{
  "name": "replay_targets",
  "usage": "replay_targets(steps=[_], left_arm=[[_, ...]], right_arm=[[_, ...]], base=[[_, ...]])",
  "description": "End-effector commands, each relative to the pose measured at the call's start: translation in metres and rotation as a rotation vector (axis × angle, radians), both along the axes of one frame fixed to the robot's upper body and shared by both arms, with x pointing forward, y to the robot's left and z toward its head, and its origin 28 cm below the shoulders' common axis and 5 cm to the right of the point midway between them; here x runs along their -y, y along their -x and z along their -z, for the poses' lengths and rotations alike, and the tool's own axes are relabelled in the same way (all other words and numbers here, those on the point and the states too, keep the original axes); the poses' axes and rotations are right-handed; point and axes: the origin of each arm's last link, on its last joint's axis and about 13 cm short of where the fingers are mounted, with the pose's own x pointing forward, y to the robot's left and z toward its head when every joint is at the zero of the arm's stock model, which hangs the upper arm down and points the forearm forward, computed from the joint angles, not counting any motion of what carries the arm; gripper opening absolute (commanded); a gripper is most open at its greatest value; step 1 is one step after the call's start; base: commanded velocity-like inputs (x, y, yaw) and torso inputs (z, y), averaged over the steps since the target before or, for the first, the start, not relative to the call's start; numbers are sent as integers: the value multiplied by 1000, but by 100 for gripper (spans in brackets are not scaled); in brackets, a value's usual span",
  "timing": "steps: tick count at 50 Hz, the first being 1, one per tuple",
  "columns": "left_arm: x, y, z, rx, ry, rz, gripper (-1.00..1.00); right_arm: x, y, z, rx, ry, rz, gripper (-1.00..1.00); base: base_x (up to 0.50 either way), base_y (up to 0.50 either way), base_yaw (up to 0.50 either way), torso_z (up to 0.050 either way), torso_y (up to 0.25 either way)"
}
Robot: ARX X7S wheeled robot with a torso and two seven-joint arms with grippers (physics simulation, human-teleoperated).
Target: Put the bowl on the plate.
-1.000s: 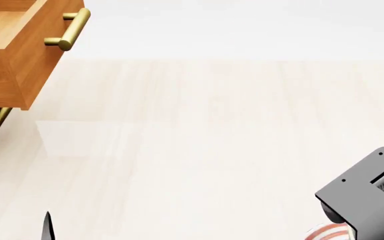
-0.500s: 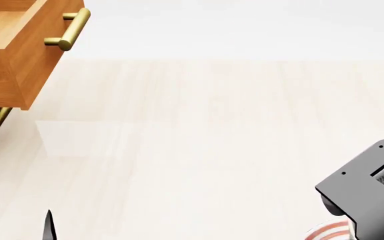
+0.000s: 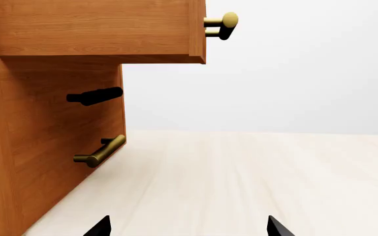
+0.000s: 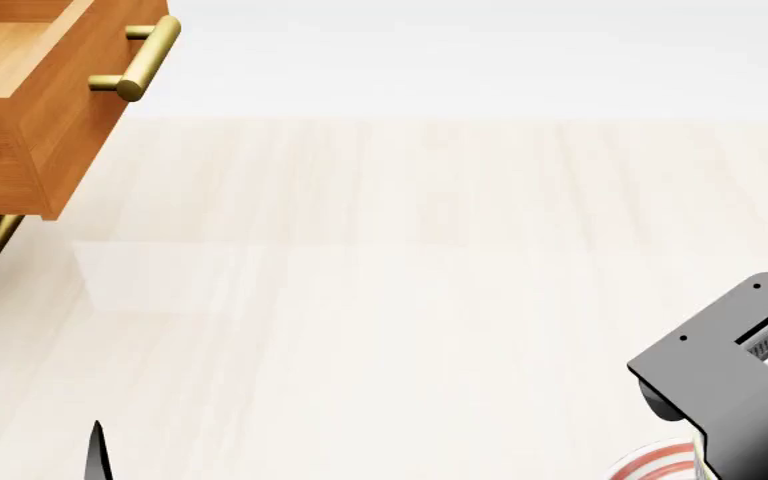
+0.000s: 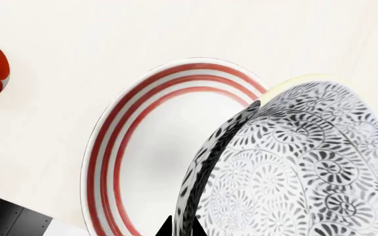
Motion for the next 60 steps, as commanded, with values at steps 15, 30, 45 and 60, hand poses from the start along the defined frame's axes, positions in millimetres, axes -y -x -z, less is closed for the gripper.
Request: replay_targets(steps=[15, 30, 45, 60], left_arm=[[-1, 0, 0, 0, -1, -1, 100], [0, 0, -1, 1, -7, 2, 100], [-1, -2, -3, 3, -7, -4, 100], [-1, -2, -7, 10, -9, 4, 100]], right_arm=[[-1, -10, 2, 18, 20, -12, -100], [2, -4, 6, -2, 8, -19, 100], [-4, 3, 7, -13, -67, -83, 100], [-5, 7, 1, 45, -105, -115, 100]], base=[[0, 0, 0, 1, 1], [0, 0, 0, 0, 0], [0, 0, 0, 0, 0], [0, 0, 0, 0, 0]])
